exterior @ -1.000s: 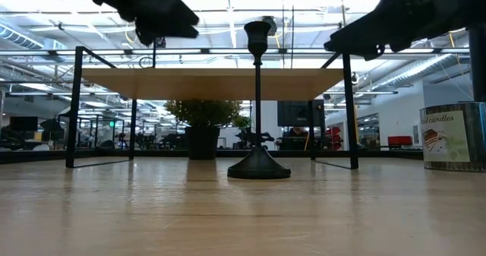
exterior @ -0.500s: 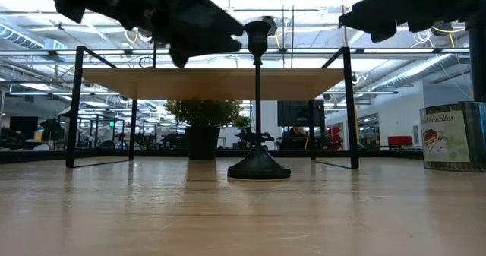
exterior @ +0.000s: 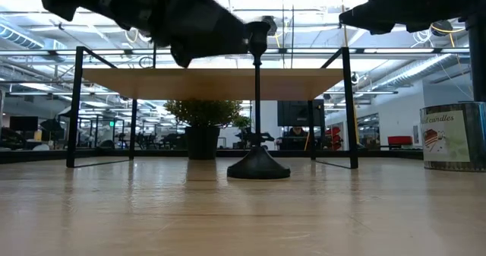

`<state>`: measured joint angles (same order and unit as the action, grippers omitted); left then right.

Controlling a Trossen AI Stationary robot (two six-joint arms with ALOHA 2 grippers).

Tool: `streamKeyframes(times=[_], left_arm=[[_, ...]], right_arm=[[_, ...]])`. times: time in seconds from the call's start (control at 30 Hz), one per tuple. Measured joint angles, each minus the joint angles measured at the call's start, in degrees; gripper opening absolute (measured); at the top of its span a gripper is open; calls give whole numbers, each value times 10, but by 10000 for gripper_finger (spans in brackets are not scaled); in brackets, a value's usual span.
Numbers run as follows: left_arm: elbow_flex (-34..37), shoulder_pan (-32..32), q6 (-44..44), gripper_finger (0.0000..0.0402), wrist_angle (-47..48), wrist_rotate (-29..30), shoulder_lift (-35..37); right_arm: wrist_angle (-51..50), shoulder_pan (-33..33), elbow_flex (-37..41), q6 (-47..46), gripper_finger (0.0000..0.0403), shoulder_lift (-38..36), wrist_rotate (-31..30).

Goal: Pick & Place candle stick holders
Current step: Put the top black candle holder on the shelf aligned with the black candle holder

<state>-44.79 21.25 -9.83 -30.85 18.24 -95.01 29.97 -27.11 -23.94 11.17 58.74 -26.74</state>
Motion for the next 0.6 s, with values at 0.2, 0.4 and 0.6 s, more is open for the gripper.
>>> streamKeyframes(times=[0.2,0.4,0.6], left_arm=[[-41,3,-67,163,64,16,-5],[-69,3,-148,163,113,28,-37],[-79,0,-147,163,118,75,-82]], right_arm=[[0,0,0,9,171,0,0],[-1,0,0,16,171,0,0],[-1,0,0,16,171,0,0]])
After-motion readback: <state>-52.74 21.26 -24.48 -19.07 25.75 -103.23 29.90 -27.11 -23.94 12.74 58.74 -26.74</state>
